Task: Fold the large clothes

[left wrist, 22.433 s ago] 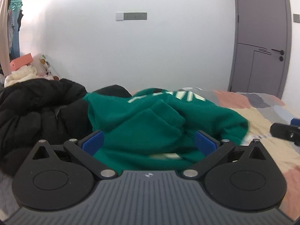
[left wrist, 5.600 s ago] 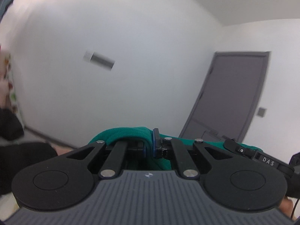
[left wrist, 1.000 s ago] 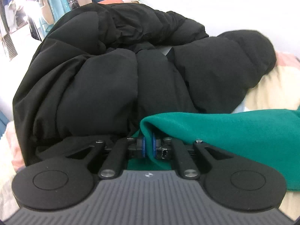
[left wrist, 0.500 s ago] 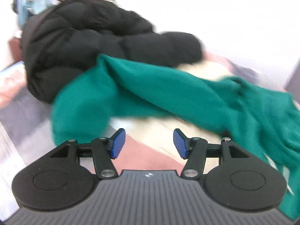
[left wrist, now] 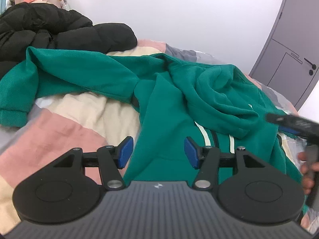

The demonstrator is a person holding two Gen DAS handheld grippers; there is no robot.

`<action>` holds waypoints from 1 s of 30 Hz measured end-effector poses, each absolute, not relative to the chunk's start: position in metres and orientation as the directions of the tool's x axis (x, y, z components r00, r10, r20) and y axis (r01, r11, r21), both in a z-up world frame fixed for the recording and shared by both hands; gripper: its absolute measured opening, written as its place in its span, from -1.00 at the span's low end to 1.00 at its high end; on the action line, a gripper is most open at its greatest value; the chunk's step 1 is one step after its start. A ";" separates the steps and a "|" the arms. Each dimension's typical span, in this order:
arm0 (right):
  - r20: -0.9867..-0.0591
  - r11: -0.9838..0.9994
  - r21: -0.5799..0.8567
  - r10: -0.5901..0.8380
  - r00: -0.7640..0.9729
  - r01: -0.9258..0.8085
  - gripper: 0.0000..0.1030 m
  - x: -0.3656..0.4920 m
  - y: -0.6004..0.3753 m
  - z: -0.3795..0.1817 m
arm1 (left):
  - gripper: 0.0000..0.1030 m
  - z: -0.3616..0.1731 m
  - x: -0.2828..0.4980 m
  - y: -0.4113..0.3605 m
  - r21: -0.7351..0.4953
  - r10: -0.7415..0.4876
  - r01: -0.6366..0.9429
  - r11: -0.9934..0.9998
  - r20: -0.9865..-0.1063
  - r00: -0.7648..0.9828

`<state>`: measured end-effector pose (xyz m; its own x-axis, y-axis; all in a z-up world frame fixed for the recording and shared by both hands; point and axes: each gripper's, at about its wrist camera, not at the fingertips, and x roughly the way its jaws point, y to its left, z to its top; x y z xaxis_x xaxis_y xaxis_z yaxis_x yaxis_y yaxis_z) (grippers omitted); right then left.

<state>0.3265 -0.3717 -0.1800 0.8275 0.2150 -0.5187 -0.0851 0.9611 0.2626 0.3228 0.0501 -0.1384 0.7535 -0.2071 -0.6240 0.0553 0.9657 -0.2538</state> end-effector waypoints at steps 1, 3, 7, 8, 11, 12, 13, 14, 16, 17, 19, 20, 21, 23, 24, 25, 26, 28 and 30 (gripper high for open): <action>-0.528 0.967 0.236 0.210 0.823 -0.095 0.72 0.334 -0.360 -0.186 | 0.21 -0.143 0.324 0.052 -0.266 -0.206 0.044 0.963 -0.621 0.757; -0.548 0.972 0.216 0.202 0.812 -0.096 0.72 0.351 -0.349 -0.201 | 0.21 -0.150 0.328 0.059 -0.291 -0.214 0.034 0.956 -0.616 0.758; -0.585 0.974 0.215 0.184 0.790 -0.068 0.72 0.384 -0.332 -0.223 | 0.21 -0.163 0.340 0.072 -0.270 -0.181 0.014 0.963 -0.606 0.775; -0.592 0.977 0.204 0.170 0.788 -0.057 0.72 0.391 -0.330 -0.229 | 0.21 -0.167 0.344 0.075 -0.261 -0.166 0.002 0.965 -0.608 0.777; -0.587 0.979 0.201 0.142 0.797 -0.027 0.77 0.405 -0.324 -0.238 | 0.21 -0.177 0.357 0.085 -0.296 -0.172 -0.019 0.955 -0.606 0.777; -0.581 0.980 0.199 0.137 0.802 -0.024 0.77 0.411 -0.322 -0.241 | 0.21 -0.180 0.361 0.088 -0.312 -0.184 -0.017 0.950 -0.603 0.776; -0.572 0.980 0.195 0.134 0.809 -0.025 0.77 0.414 -0.319 -0.242 | 0.21 -0.183 0.365 0.090 -0.324 -0.196 -0.012 0.946 -0.599 0.776; -0.561 0.981 0.189 0.133 0.817 -0.030 0.76 0.417 -0.318 -0.243 | 0.21 -0.185 0.368 0.091 -0.333 -0.206 -0.003 0.943 -0.591 0.780; -0.546 0.987 0.154 0.122 0.829 -0.044 0.59 0.424 -0.311 -0.243 | 0.21 -0.189 0.373 0.092 -0.333 -0.203 -0.004 0.943 -0.585 0.786; -0.552 0.993 0.111 0.099 0.828 -0.045 0.51 0.430 -0.305 -0.242 | 0.21 -0.192 0.377 0.092 -0.331 -0.204 0.000 0.944 -0.583 0.786; -0.558 0.998 0.039 0.056 0.828 -0.041 0.05 0.452 -0.297 -0.230 | 0.21 -0.199 0.384 0.092 -0.322 -0.199 -0.003 0.947 -0.594 0.779; -0.554 0.999 0.033 0.046 0.831 -0.033 -0.05 0.462 -0.296 -0.220 | 0.21 -0.202 0.388 0.094 -0.327 -0.202 -0.009 0.945 -0.603 0.772; -0.551 0.999 0.033 0.043 0.833 -0.029 -0.24 0.475 -0.295 -0.208 | 0.21 -0.205 0.392 0.096 -0.344 -0.211 -0.015 0.939 -0.609 0.765; -0.528 0.999 0.018 0.038 0.849 -0.033 -0.38 0.502 -0.294 -0.180 | 0.21 -0.206 0.397 0.100 -0.370 -0.236 -0.005 0.929 -0.602 0.763; -0.500 0.999 -0.002 0.034 0.865 -0.040 -0.47 0.518 -0.292 -0.163 | 0.21 -0.206 0.399 0.099 -0.354 -0.234 0.010 0.935 -0.597 0.767; -0.473 0.999 -0.020 0.031 0.880 -0.046 -0.49 0.531 -0.291 -0.147 | 0.21 -0.206 0.402 0.099 -0.326 -0.214 0.010 0.945 -0.597 0.773; -0.441 0.998 -0.036 0.026 0.897 -0.046 -0.50 0.548 -0.289 -0.129 | 0.21 -0.206 0.405 0.099 -0.304 -0.198 0.010 0.953 -0.593 0.781; -0.390 0.999 -0.035 0.023 0.921 -0.040 -0.53 0.582 -0.288 -0.097 | 0.21 -0.208 0.411 0.101 -0.289 -0.189 0.018 0.957 -0.576 0.795; -0.342 0.999 -0.032 0.012 0.940 -0.025 -0.54 0.616 -0.285 -0.070 | 0.21 -0.211 0.417 0.103 -0.286 -0.184 0.017 0.958 -0.567 0.803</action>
<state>0.6164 -0.2852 -0.0704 0.9396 0.0121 -0.3420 -0.0246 0.9992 -0.0324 0.4168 0.1029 -0.2107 0.8031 -0.1837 -0.5668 0.0171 0.9580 -0.2862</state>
